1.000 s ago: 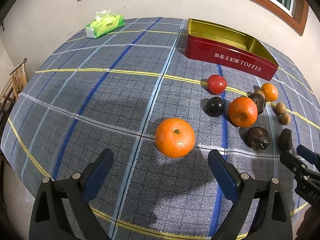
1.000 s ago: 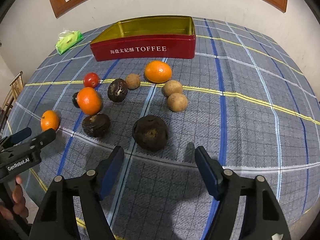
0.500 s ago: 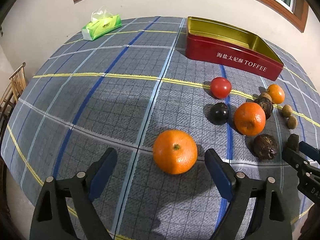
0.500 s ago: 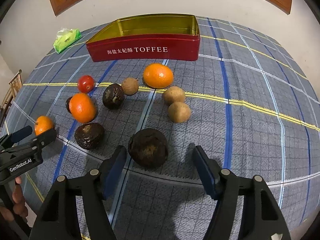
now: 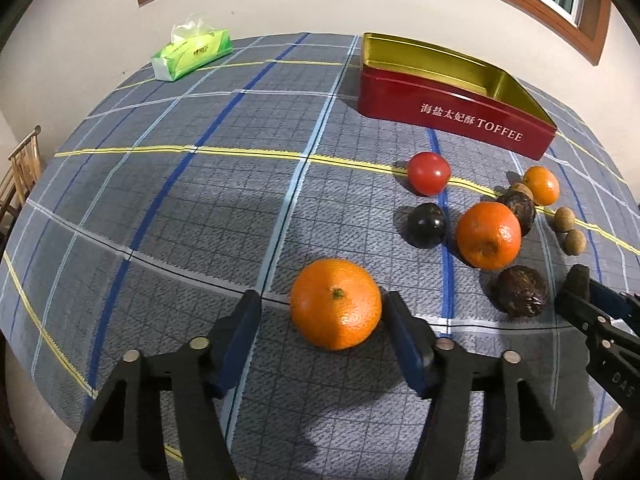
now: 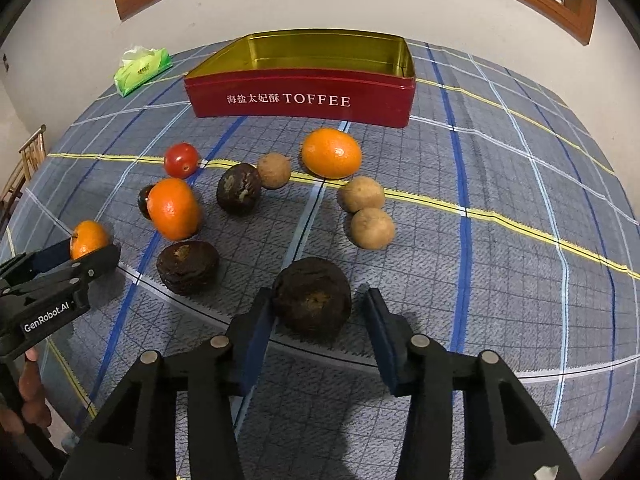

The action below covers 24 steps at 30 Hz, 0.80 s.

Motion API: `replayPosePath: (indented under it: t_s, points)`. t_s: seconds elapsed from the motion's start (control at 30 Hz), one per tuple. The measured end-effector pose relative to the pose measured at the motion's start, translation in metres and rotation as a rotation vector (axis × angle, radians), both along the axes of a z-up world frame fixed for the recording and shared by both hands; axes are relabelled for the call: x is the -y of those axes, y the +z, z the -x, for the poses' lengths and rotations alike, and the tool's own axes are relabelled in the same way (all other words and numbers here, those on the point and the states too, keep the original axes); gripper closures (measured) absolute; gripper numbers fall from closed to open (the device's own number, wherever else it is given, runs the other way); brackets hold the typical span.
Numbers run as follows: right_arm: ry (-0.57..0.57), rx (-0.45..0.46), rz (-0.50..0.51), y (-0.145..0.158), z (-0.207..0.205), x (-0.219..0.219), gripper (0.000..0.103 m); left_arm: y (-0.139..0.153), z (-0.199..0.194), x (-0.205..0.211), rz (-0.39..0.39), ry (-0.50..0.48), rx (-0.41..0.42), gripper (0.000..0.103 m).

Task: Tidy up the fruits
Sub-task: 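Lower the left gripper onto the mandarin while the right gripper closes on the dark brown fruit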

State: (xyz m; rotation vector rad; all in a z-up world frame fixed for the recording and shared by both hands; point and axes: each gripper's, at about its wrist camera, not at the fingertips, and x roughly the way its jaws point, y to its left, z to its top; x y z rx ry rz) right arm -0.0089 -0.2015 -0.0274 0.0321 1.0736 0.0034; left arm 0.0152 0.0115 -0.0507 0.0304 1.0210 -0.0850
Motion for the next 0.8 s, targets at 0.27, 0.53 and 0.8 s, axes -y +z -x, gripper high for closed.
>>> replayPosePath:
  t_s: [0.27,0.53,0.8]
  points:
    - [-0.001,0.000,-0.010,-0.0001,0.0002,0.0012,0.062,0.0018,0.0018,0.0034,0.013,-0.021,0.003,0.060]
    - [0.010,0.000,-0.019,0.0008,0.0007,-0.0004,0.068,0.0021,0.0024,0.0037,0.011,-0.021,-0.001,0.061]
    - [0.007,-0.003,-0.025,0.0015,0.0001,0.0000,0.069,0.0022,0.0027,0.0040,0.011,-0.022,-0.001,0.061]
